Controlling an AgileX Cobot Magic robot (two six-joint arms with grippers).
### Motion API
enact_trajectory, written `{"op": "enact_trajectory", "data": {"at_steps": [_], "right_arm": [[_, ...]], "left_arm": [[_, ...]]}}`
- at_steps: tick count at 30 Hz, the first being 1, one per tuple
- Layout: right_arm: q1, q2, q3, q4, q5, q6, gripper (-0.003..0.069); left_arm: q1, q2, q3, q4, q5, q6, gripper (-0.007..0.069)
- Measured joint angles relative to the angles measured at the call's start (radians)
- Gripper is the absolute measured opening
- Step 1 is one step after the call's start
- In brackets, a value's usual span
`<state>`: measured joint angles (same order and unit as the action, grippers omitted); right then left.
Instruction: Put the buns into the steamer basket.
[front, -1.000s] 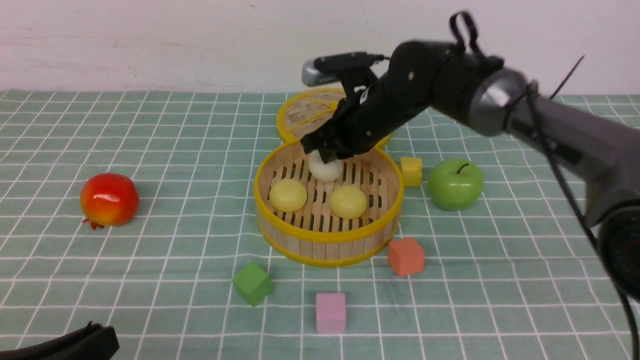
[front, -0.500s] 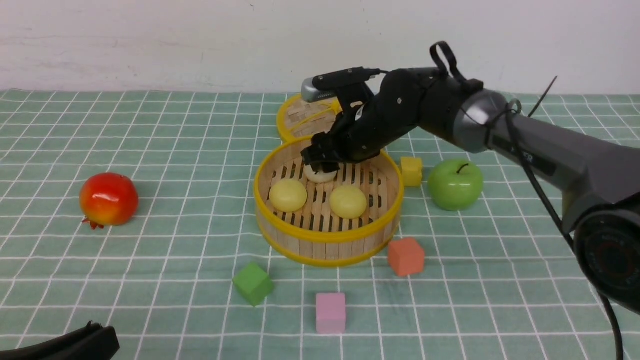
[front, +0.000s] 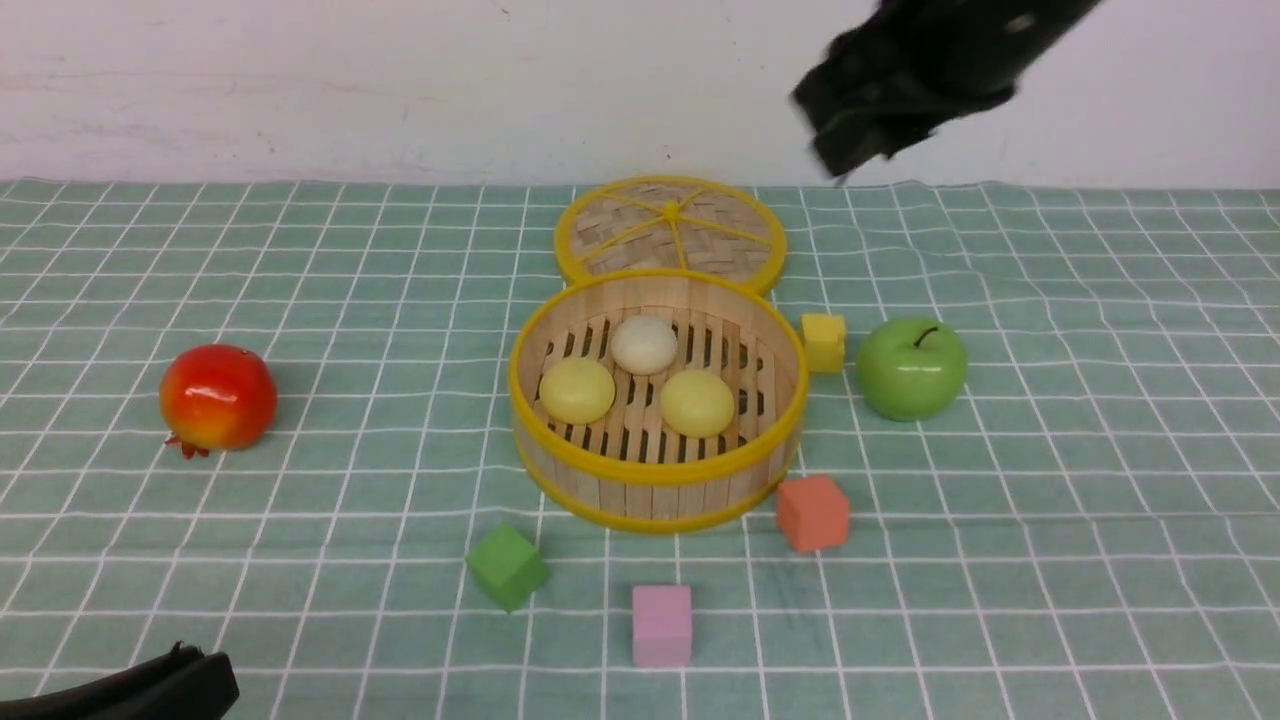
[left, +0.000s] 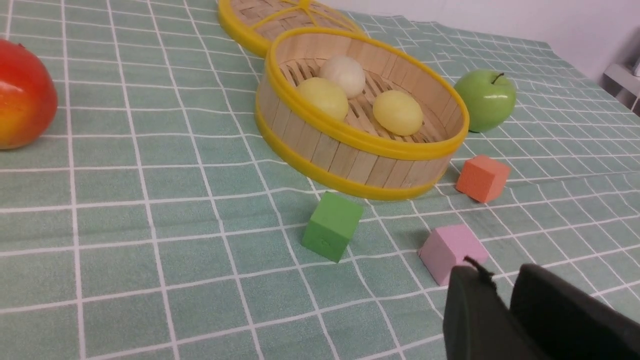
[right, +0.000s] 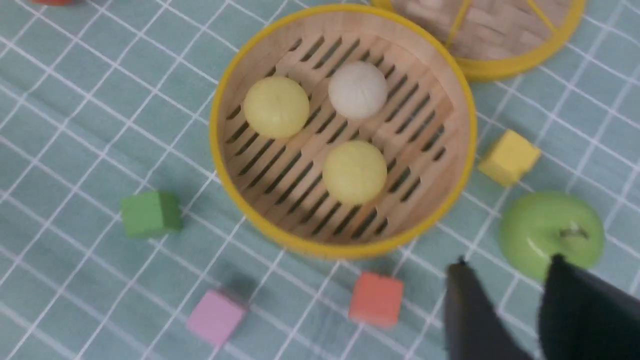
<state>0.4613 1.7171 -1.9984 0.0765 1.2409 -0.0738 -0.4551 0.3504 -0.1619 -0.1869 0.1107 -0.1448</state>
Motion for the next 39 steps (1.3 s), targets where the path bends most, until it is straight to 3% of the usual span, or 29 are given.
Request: {"op": "enact_trajectory", "data": {"at_steps": [3,5,11,18,23,28,29,33,39], "right_arm": [[0.000,-0.127,0.127,0.000,0.012,0.042,0.0029],[0.000,-0.197,0.208,0.002,0.014,0.059,-0.0012],[0.000,-0.364,0.383,0.020,0.025,0.074,-0.0018],[0.000,-0.414,0.402,0.022,0.025,0.074,-0.0017],[0.000,-0.468,0.492,-0.076,0.003,0.054,-0.0015],[-0.001,-0.697,0.803,-0.113,-0.189,0.025,-0.0015],[-0.016,-0.830,1.007,-0.115,-0.332,0.022,-0.0013],[-0.143,-1.202,1.450,-0.114,-0.610,0.033,-0.0011],[-0.313,-1.528,1.830,-0.106,-0.727,0.064,-0.0011]], "left_arm": [[0.000,0.000,0.000,0.000,0.000,0.000,0.0122],[0.000,0.000,0.000,0.000,0.000,0.000,0.0124],[0.000,0.000,0.000,0.000,0.000,0.000,0.0131],[0.000,0.000,0.000,0.000,0.000,0.000,0.0131],[0.000,0.000,0.000,0.000,0.000,0.000,0.0134],[0.000,0.000,0.000,0.000,0.001,0.000,0.0138],[0.000,0.000,0.000,0.000,0.002,0.000,0.0141],[0.000,0.000,0.000,0.000,0.002,0.000,0.0144],[0.000,0.000,0.000,0.000,0.002,0.000,0.0148]]}}
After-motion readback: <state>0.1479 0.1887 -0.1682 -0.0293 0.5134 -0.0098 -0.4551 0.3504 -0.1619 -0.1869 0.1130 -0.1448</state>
